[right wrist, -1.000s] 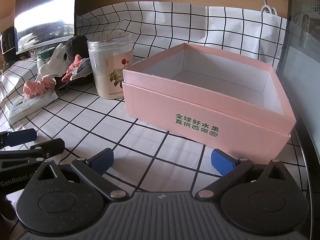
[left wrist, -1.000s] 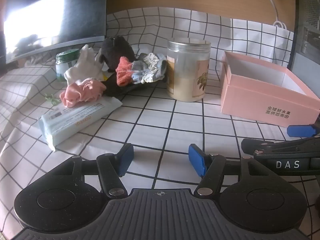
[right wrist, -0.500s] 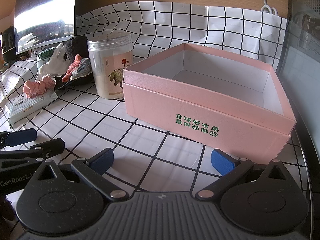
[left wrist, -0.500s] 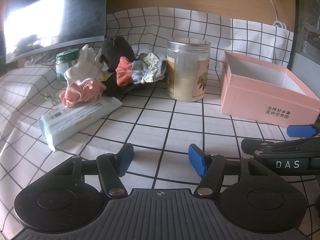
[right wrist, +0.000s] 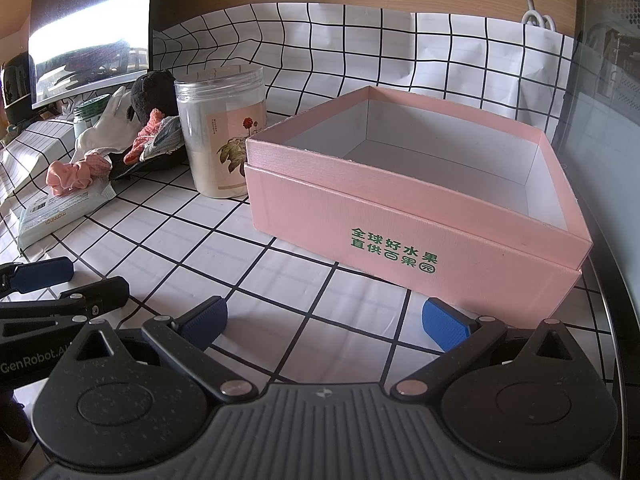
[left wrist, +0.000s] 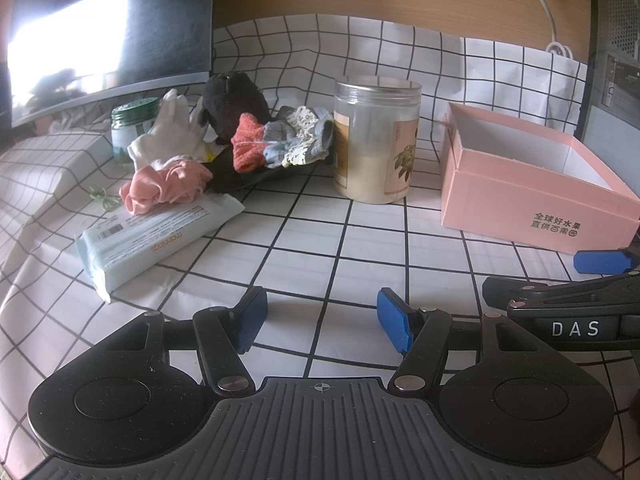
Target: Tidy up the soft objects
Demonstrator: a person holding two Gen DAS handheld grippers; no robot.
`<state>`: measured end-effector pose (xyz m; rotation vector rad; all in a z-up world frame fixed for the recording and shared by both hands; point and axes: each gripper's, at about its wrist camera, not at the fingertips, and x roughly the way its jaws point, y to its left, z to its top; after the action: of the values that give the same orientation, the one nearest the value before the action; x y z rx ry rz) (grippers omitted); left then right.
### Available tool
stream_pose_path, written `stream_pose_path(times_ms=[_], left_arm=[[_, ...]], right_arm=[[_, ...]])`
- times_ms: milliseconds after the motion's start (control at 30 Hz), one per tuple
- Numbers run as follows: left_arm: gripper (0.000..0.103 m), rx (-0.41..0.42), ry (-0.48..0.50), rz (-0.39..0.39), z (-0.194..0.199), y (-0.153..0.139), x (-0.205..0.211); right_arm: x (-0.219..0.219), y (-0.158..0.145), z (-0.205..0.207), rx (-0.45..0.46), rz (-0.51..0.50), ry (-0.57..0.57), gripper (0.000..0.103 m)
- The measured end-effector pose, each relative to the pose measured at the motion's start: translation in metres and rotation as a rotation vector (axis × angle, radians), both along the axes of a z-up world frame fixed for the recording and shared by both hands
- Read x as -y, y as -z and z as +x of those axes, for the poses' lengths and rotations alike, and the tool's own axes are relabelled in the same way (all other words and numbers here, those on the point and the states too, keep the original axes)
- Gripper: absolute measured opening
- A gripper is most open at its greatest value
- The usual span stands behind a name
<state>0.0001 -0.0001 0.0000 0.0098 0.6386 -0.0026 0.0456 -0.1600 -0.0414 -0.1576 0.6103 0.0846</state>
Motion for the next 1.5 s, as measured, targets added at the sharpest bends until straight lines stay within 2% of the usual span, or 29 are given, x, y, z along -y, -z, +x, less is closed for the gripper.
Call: stream_pose_path(times_ms=[1500], left_arm=[[0.067,0.001,-0.002,0.0,-0.0021,0.007,0.0049]], right_arm=[[-0.0001,0.0005,0.0002,0.0,0.0,0.0,0.103]])
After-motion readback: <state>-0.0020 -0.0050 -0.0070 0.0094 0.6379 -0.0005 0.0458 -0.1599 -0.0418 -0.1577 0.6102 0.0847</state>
